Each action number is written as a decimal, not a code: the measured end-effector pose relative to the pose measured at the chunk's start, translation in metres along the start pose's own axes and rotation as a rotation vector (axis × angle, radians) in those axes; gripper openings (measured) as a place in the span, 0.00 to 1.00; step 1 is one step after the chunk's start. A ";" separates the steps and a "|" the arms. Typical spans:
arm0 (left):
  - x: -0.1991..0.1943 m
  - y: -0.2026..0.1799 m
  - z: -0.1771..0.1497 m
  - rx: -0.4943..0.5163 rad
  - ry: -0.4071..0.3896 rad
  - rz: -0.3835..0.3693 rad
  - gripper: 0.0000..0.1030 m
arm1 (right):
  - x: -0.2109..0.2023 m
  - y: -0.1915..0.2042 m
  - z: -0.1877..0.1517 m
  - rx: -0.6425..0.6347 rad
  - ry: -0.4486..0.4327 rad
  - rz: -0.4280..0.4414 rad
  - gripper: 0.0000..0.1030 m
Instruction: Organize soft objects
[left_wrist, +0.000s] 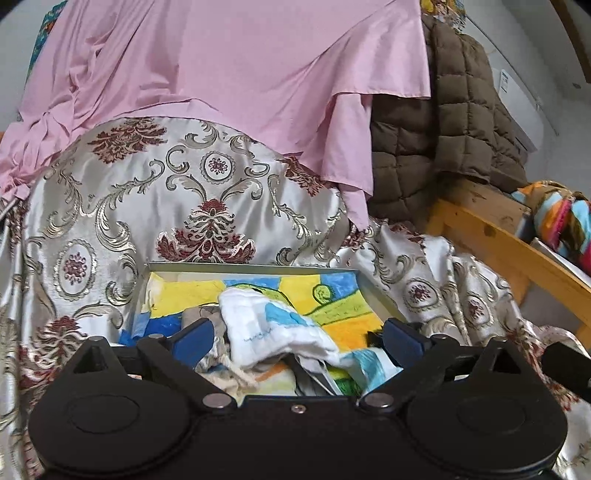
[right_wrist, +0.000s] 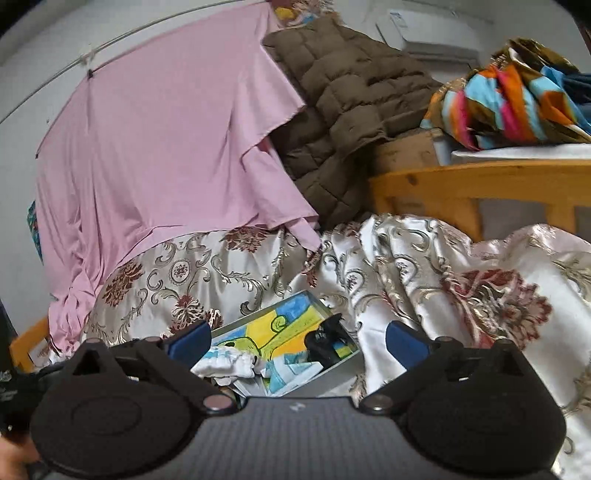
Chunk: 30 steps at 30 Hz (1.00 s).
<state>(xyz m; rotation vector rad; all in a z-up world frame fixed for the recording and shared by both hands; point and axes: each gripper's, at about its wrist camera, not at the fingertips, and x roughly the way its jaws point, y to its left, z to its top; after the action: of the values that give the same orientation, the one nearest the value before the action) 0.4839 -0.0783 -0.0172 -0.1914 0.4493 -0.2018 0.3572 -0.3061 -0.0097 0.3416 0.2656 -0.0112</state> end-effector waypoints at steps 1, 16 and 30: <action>0.006 0.002 -0.001 -0.008 -0.003 0.002 0.96 | 0.007 0.005 -0.002 -0.042 -0.009 -0.007 1.00; 0.048 0.016 -0.014 -0.060 -0.023 0.015 0.98 | 0.070 0.015 -0.017 -0.134 0.012 -0.034 1.00; 0.067 0.027 -0.026 -0.074 -0.045 0.020 0.99 | 0.124 0.014 -0.011 -0.056 0.121 0.022 1.00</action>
<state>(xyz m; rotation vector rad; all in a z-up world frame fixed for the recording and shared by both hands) 0.5350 -0.0712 -0.0741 -0.2637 0.4138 -0.1608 0.4747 -0.2847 -0.0472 0.2897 0.3810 0.0391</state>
